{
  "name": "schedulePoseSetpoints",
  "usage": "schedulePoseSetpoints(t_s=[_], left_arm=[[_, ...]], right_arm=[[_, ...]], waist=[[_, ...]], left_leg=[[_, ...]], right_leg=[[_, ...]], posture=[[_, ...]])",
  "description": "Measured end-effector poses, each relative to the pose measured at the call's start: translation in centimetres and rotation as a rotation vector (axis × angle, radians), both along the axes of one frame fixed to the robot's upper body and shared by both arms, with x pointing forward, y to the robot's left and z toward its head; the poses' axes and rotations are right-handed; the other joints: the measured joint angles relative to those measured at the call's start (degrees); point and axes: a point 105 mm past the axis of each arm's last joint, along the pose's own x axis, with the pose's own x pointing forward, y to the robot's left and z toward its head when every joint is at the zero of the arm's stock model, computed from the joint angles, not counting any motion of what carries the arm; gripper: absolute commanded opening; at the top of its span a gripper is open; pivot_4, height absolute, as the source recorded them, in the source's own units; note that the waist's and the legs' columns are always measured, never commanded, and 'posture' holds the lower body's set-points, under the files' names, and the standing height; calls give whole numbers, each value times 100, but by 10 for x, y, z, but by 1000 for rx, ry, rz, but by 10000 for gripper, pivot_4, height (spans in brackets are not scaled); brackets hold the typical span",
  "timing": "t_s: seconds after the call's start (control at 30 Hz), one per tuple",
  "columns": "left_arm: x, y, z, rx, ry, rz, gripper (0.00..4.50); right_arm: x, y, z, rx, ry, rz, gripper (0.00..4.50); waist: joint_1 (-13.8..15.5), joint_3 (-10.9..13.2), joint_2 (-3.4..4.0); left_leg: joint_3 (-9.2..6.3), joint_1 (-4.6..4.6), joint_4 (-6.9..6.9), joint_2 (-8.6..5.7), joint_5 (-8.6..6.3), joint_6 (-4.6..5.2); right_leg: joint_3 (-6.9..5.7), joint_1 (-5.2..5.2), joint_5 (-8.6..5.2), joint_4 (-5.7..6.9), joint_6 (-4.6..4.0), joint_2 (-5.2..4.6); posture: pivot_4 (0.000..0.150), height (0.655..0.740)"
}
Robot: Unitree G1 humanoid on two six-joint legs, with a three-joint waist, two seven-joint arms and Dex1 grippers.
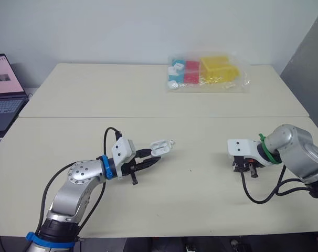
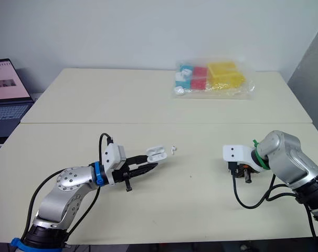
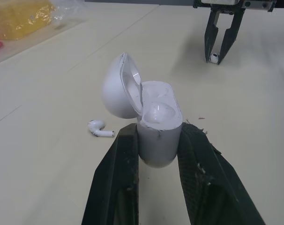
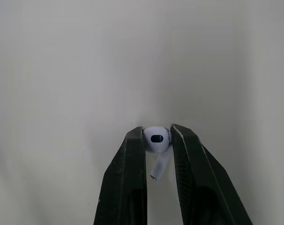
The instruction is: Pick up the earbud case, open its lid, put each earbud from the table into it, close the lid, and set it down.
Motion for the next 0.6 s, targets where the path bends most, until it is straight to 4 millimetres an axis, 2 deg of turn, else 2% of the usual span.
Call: schedulePoseSetpoints(t_s=[0.1,0.13,0.17,0.23,0.3,0.4,0.5,0.6], left_arm=[[2,-1,1,-17,1,14,7755],[2,-1,1,-23,3,19,7755],[3,-2,1,-29,7,26,7755],[4,-6,6,-71,7,35,7755],[4,-11,12,-98,-5,29,7755],[6,-12,15,-120,8,41,7755],[8,-19,23,-153,7,25,7755],[9,-23,30,-169,3,20,7755]], right_arm=[[0,11,17,77,-48,40,3980],[-1,20,27,158,-65,51,3980],[-2,32,38,243,-85,66,3980],[-7,67,73,504,-149,117,3980],[-15,85,95,643,-198,172,3980],[-12,99,109,823,-263,153,3980],[-16,125,116,1079,-281,129,3980],[-20,138,122,1224,-320,86,3980]], waist=[[0,0,0],[-7,0,-1],[-15,0,-1],[-34,0,-1],[-17,0,-2],[10,-3,-6],[4,-3,-6],[7,-3,-6]], left_leg=[[0,-1,0,0,0,0],[0,-1,0,1,0,0],[-1,0,0,2,0,0],[-5,0,0,4,0,0],[-12,-3,1,4,0,-1],[-5,-4,5,0,0,-1],[-5,-14,8,-1,0,-1],[-6,-17,7,0,0,-1]], right_leg=[[1,0,0,0,0,0],[1,0,0,0,0,0],[2,0,1,1,0,2],[2,1,1,6,1,4],[-6,3,1,4,1,8],[-1,5,5,0,6,1],[1,-1,9,1,13,0],[2,-2,9,0,13,0]], posture=[[1500,7400],[1500,7400],[1500,7400],[1500,7400],[1500,7400],[1500,7400],[1500,7400],[1500,7400]])
